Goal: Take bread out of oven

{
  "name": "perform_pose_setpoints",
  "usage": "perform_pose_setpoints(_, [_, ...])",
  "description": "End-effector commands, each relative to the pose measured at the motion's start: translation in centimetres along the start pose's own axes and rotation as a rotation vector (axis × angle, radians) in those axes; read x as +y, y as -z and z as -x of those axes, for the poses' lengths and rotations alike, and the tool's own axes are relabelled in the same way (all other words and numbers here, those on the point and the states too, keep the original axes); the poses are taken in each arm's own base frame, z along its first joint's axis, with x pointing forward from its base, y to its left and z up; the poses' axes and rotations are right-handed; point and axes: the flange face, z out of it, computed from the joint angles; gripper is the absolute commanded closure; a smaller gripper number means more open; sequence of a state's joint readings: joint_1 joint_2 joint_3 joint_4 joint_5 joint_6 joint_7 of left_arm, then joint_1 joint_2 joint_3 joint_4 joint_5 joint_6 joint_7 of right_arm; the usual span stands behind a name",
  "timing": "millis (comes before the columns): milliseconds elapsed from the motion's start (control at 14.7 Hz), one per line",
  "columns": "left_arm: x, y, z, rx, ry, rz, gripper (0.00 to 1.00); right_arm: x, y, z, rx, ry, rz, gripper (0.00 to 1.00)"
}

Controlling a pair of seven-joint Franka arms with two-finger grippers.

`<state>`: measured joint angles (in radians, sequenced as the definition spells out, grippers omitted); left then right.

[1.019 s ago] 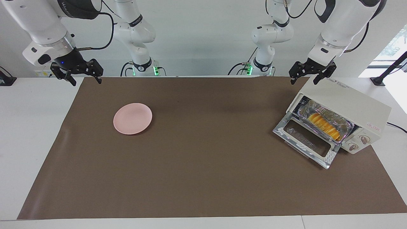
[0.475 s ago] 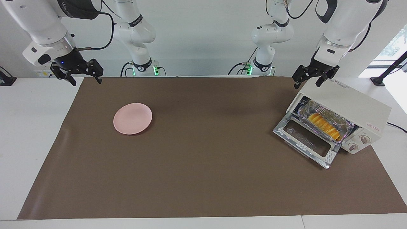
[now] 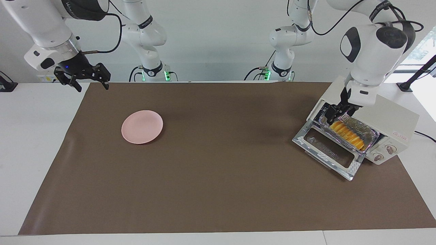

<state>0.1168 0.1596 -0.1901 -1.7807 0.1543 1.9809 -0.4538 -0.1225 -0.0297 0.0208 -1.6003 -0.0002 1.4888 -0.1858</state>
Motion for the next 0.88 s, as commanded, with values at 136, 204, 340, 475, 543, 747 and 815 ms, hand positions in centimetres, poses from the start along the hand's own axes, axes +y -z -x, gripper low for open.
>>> perform_pose_setpoints(136, [-2.6, -4.7, 1.9, 0.025, 0.021, -0.050, 0.00, -0.2, 0.1, 0.7, -0.001, -0.009, -0.017, 0.00])
perform_pose_setpoints(204, [-2.9, -5.3, 2.2, 0.015, 0.022, -0.058, 0.00, -0.2, -0.1, 0.7, -0.004, -0.009, -0.017, 0.00])
perform_pose_setpoints(340, [-3.4, -6.4, 2.5, 0.005, 0.043, -0.061, 0.00, -0.2, -0.1, 0.7, -0.004, -0.009, -0.017, 0.00])
perform_pose_setpoints(475, [-3.2, -7.6, 2.6, 0.011, 0.066, -0.051, 0.19, -0.2, -0.1, 0.7, -0.004, -0.009, -0.017, 0.00])
perform_pose_setpoints(543, [-2.7, -8.0, 2.6, 0.015, 0.087, -0.045, 0.27, -0.2, -0.1, 0.7, -0.004, -0.009, -0.017, 0.00])
perform_pose_setpoints(747, [-2.9, -8.8, 2.9, -0.003, 0.090, -0.054, 0.82, -0.2, 0.0, 0.7, -0.003, -0.009, -0.017, 0.00])
perform_pose_setpoints(815, [-3.0, -8.9, 2.9, -0.005, 0.087, -0.057, 1.00, -0.2, -0.1, 0.7, -0.004, -0.009, -0.017, 0.00])
